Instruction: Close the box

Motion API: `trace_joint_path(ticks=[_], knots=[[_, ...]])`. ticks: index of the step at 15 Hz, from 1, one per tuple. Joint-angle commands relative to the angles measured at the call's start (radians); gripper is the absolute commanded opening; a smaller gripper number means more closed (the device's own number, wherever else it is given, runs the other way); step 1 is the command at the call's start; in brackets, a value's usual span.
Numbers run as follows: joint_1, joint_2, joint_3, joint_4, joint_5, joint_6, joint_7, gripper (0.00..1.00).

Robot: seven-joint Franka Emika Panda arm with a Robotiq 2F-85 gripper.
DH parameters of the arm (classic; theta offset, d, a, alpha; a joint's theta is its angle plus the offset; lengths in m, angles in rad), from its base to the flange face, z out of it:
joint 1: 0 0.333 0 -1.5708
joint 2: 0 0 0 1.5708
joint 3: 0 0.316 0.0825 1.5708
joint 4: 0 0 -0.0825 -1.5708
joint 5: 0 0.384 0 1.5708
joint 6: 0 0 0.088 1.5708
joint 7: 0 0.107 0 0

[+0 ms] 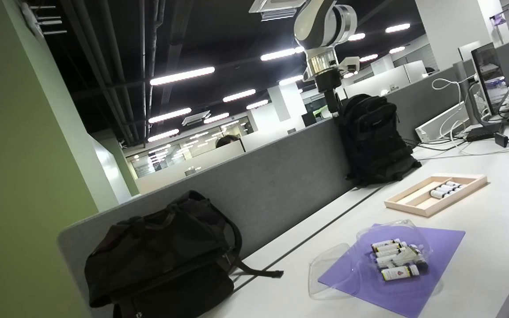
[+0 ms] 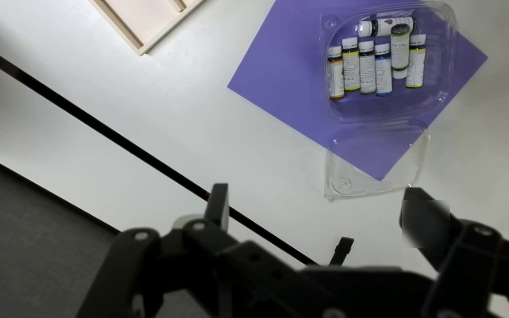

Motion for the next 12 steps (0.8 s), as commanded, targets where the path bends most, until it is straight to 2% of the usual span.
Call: trace_joint_path(ticks=[1, 8, 11, 12], knots=[[-0.009, 0.0, 0.01, 0.003, -0.001, -0.003, 0.001, 1.0], [-0.009, 0.0, 0.01, 0.003, -0.001, -0.003, 0.001, 1.0], [-0.013, 0.082, 0.012, 0.085, 0.032, 0.019, -0.007, 1.0], [-0.01, 0.17, 0.017, 0.156, 0.042, 0.043, 0.002, 1.0]])
